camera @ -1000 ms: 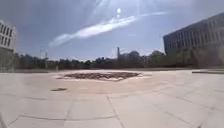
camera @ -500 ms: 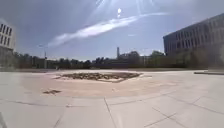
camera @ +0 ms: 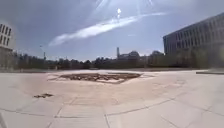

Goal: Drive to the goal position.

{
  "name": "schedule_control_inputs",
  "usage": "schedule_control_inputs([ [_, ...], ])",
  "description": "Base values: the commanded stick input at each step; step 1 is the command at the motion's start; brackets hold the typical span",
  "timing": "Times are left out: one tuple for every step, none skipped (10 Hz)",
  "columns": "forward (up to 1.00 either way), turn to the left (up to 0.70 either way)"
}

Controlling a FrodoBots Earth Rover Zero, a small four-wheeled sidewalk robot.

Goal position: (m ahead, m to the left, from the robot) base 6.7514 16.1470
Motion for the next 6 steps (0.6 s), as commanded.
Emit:
schedule_control_inputs([
  [0.7,0.34],
  [0.7,0.34],
  [0.7,0.34],
  [0.7,0.25],
  [0.7,0.02],
  [0.7,-0.01],
])
